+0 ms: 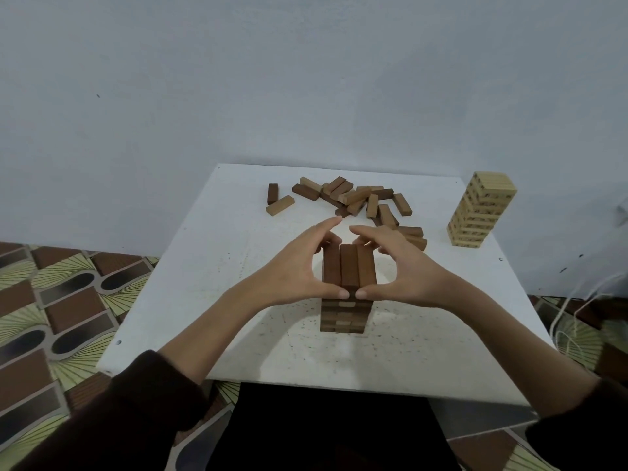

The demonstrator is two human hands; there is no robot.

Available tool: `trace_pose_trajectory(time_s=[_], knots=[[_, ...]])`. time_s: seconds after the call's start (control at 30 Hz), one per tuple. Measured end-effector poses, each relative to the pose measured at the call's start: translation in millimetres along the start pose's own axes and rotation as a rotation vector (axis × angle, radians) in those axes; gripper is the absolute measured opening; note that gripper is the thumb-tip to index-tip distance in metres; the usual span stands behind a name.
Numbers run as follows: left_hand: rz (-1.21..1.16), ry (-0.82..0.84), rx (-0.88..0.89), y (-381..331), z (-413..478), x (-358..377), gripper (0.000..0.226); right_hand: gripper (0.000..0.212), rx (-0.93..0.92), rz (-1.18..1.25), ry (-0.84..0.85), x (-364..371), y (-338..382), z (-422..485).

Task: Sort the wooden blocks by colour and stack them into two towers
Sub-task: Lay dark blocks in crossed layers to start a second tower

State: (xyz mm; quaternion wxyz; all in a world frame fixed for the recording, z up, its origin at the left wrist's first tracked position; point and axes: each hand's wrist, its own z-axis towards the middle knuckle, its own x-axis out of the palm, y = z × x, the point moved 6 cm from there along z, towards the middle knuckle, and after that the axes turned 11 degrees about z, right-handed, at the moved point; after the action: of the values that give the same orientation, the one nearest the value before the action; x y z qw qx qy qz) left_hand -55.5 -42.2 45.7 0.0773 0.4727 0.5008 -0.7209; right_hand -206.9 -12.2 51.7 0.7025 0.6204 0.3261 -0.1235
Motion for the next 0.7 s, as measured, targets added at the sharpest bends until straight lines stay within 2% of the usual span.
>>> trace_pose_trajectory(time_s=[0.3, 0.7], knots=[[-0.015, 0.019, -0.036, 2.0, -6.9, 0.8, 0.105, 0.089, 0.031, -0.019, 0.001, -2.7, -5.8, -5.2], [-0.031, 0.023, -0.032, 0.3, -8.9, 5.9, 0.107, 0.099, 0.037, -0.013, 0.034, 3.6, -0.2, -7.2]])
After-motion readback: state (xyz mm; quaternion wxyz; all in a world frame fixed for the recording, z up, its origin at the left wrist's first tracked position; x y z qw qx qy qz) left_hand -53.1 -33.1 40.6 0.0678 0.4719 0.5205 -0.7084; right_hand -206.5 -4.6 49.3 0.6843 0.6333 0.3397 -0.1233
